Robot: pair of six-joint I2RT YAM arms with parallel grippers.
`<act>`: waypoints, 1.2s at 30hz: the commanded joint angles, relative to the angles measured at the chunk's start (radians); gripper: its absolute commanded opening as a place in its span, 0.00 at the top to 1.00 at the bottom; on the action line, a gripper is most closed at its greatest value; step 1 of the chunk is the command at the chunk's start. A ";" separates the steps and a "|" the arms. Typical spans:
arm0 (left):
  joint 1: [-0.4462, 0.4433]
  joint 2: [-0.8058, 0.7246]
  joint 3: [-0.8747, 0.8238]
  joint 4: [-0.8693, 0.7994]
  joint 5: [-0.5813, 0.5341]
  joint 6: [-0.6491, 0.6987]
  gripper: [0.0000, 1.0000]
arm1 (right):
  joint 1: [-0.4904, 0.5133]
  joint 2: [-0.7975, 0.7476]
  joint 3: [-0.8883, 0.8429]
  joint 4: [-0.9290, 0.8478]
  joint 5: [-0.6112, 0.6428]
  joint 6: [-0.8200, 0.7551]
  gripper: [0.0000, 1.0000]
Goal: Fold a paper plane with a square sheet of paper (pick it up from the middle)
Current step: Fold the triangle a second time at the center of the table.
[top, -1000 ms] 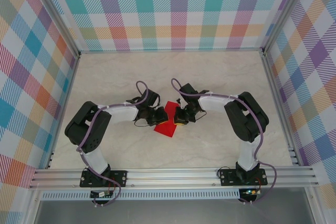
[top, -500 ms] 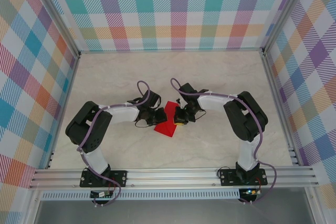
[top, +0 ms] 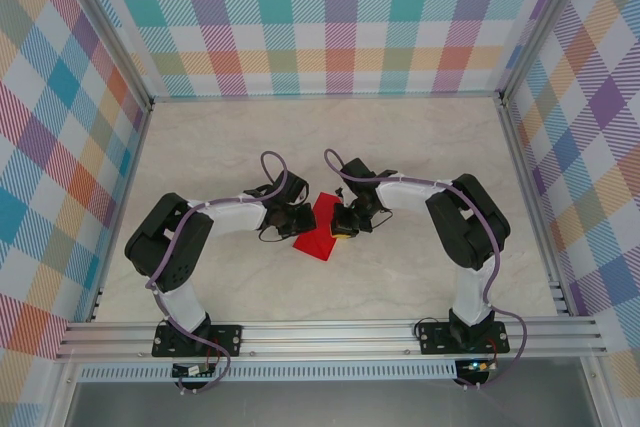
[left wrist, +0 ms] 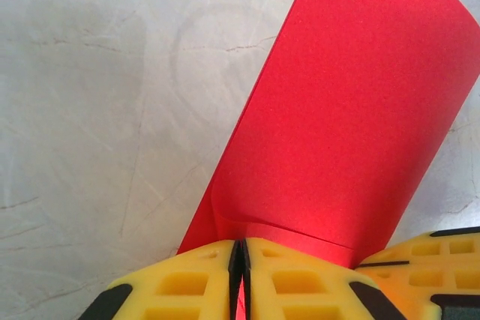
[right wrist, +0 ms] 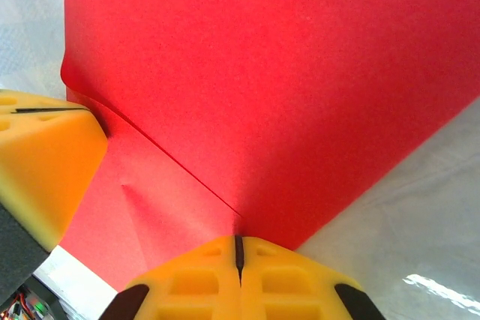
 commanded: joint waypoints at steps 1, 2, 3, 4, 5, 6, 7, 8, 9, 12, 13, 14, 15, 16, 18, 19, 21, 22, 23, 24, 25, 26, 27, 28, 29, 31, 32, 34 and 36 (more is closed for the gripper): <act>0.038 -0.007 0.009 -0.085 -0.158 0.003 0.86 | -0.005 0.072 -0.038 -0.080 0.166 -0.014 0.97; 0.040 -0.008 0.015 -0.092 -0.157 0.001 0.85 | -0.006 0.072 -0.038 -0.080 0.166 -0.015 0.97; 0.041 -0.007 0.021 -0.095 -0.155 -0.004 0.85 | -0.006 0.071 -0.040 -0.078 0.166 -0.014 0.97; 0.041 -0.007 0.029 -0.093 -0.147 -0.006 0.85 | -0.006 0.071 -0.040 -0.078 0.166 -0.013 0.97; 0.041 -0.008 0.038 -0.091 -0.137 -0.006 0.85 | -0.006 0.071 -0.040 -0.078 0.166 -0.014 0.97; 0.041 -0.008 0.047 -0.090 -0.133 -0.005 0.85 | -0.006 0.071 -0.040 -0.078 0.166 -0.014 0.97; 0.041 -0.011 0.056 -0.092 -0.129 -0.005 0.85 | -0.006 0.071 -0.040 -0.078 0.166 -0.013 0.97; 0.041 -0.017 0.068 -0.094 -0.131 0.001 0.85 | -0.006 0.071 -0.040 -0.078 0.166 -0.014 0.97; 0.041 -0.025 0.075 -0.099 -0.134 0.004 0.85 | -0.005 0.071 -0.040 -0.079 0.166 -0.014 0.97; 0.041 -0.053 0.084 -0.085 -0.113 0.018 0.85 | -0.005 0.070 -0.039 -0.078 0.166 -0.015 0.97; 0.042 -0.061 0.082 -0.071 -0.083 0.020 0.86 | -0.005 0.072 -0.038 -0.080 0.167 -0.016 0.97; 0.041 -0.067 0.077 -0.058 -0.051 0.018 0.86 | -0.006 0.072 -0.038 -0.079 0.166 -0.016 0.97; 0.041 -0.072 0.070 -0.042 -0.019 0.015 0.86 | -0.006 0.073 -0.037 -0.081 0.168 -0.018 0.97; 0.040 -0.075 0.061 -0.023 0.018 0.008 0.86 | -0.006 0.074 -0.036 -0.083 0.169 -0.020 0.97; 0.034 -0.067 0.046 0.004 0.076 -0.009 0.86 | -0.005 0.075 -0.034 -0.084 0.169 -0.022 0.97; 0.031 -0.055 0.042 0.014 0.097 -0.014 0.86 | -0.006 0.076 -0.033 -0.085 0.169 -0.024 0.97; 0.025 -0.031 0.039 0.019 0.112 -0.016 0.87 | -0.006 0.078 -0.030 -0.087 0.169 -0.022 0.97; 0.024 -0.021 0.039 0.019 0.112 -0.016 0.87 | -0.004 0.080 -0.031 -0.087 0.169 -0.023 0.97; 0.024 -0.010 0.039 0.019 0.113 -0.016 0.87 | -0.005 0.081 -0.030 -0.087 0.168 -0.023 0.97; 0.024 0.004 0.044 0.015 0.119 -0.016 0.87 | -0.006 0.083 -0.032 -0.086 0.169 -0.021 0.97; 0.024 0.019 0.050 0.011 0.133 -0.014 0.87 | -0.006 0.082 -0.032 -0.087 0.170 -0.021 0.97; 0.024 0.035 0.061 0.004 0.152 -0.011 0.87 | -0.006 0.083 -0.034 -0.086 0.171 -0.022 0.97; 0.024 0.049 0.067 0.001 0.163 -0.013 0.87 | -0.006 0.083 -0.034 -0.085 0.171 -0.020 0.97; 0.024 0.058 0.069 -0.003 0.163 -0.015 0.87 | -0.006 0.084 -0.034 -0.085 0.171 -0.019 0.97; 0.026 0.067 0.070 -0.009 0.158 -0.015 0.87 | -0.006 0.084 -0.034 -0.085 0.171 -0.021 0.97; 0.029 0.076 0.074 -0.023 0.138 -0.014 0.87 | -0.006 0.086 -0.035 -0.086 0.171 -0.020 0.97; 0.031 0.076 0.074 -0.032 0.121 -0.012 0.87 | -0.005 0.086 -0.035 -0.085 0.172 -0.019 0.97; 0.037 0.074 0.070 -0.050 0.080 -0.011 0.88 | -0.006 0.086 -0.037 -0.087 0.175 -0.020 0.97; 0.045 0.066 0.064 -0.072 0.024 -0.006 0.88 | -0.005 0.086 -0.040 -0.086 0.177 -0.019 0.97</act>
